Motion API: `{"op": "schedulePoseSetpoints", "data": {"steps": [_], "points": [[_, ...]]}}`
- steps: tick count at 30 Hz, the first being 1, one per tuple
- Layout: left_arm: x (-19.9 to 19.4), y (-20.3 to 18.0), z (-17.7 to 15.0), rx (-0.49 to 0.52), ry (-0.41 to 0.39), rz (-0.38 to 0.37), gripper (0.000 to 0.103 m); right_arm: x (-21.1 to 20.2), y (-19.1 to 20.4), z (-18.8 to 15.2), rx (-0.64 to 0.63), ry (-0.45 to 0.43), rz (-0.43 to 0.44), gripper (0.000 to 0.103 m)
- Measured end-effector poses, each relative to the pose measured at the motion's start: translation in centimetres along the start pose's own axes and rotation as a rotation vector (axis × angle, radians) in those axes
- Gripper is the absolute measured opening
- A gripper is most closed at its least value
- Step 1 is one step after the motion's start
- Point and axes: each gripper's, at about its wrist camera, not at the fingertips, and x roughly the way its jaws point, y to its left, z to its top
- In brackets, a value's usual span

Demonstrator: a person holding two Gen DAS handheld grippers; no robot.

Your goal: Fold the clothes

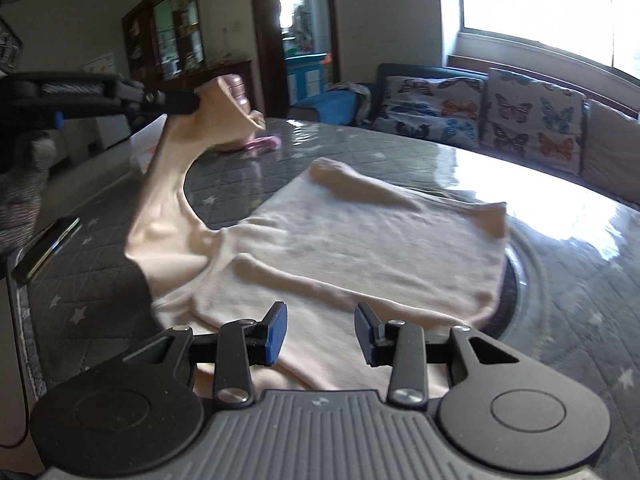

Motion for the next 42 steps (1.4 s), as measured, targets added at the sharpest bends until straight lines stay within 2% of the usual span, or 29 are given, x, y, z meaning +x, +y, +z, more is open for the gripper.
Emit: {"op": "schedulePoseSetpoints", "data": {"steps": [2, 5, 11, 13, 16, 18, 26, 28, 30, 32, 33, 35, 38, 40, 42], "points": [[0.7, -1.8, 0.1, 0.022, -0.009, -0.049, 0.004, -0.6, -0.9, -0.3, 0.022, -0.008, -0.02, 0.037], [2.2, -3.9, -0.2, 0.033, 0.017, -0.117, 0.004, -1.1, -1.7, -0.7, 0.048, -0.007, -0.029, 0.037], [5.0, -6.8, -2.2, 0.049, 0.124, -0.205, 0.006, -1.9, -3.2, -1.8, 0.097, 0.001, -0.046, 0.037], [5.1, -7.2, -2.9, 0.072, 0.151, -0.225, 0.01, -1.9, -3.3, -2.0, 0.101, 0.007, -0.049, 0.037], [4.2, -6.5, -3.5, 0.111, 0.164, -0.211, 0.018, -1.9, -3.5, -2.1, 0.107, 0.015, -0.055, 0.037], [3.4, -5.2, -3.7, 0.115, 0.163, -0.18, 0.026, -1.9, -3.7, -2.1, 0.112, 0.02, -0.06, 0.037], [0.7, -0.2, -7.0, 0.166, 0.236, 0.005, 0.028, -1.8, -4.5, -2.1, 0.128, 0.038, -0.079, 0.037], [0.0, 0.2, -8.1, 0.188, 0.255, 0.025, 0.032, -1.2, -4.7, -2.0, 0.132, 0.048, -0.085, 0.037], [-0.7, 0.7, -9.2, 0.209, 0.275, 0.044, 0.04, -0.2, -4.9, -1.8, 0.135, 0.062, -0.094, 0.036], [-1.3, 1.1, -10.2, 0.231, 0.294, 0.064, 0.043, 0.5, -4.9, -1.8, 0.13, 0.081, -0.103, 0.035], [-1.7, 1.3, -10.8, 0.242, 0.304, 0.073, 0.044, 0.7, -4.8, -1.9, 0.129, 0.085, -0.107, 0.034], [-1.8, 1.3, -11.3, 0.257, 0.312, 0.073, 0.045, 1.0, -4.7, -1.9, 0.125, 0.094, -0.115, 0.019], [-1.4, 1.1, -11.9, 0.29, 0.32, 0.084, 0.044, 0.7, -4.5, -1.8, 0.117, 0.086, -0.126, 0.006], [-1.1, 1.1, -12.2, 0.301, 0.324, 0.085, 0.043, 0.1, -4.3, -1.4, 0.112, 0.066, -0.134, 0.004], [-0.9, 1.3, -12.3, 0.298, 0.324, 0.09, 0.032, -0.9, -3.9, -0.9, 0.1, 0.041, -0.142, 0.004]]}}
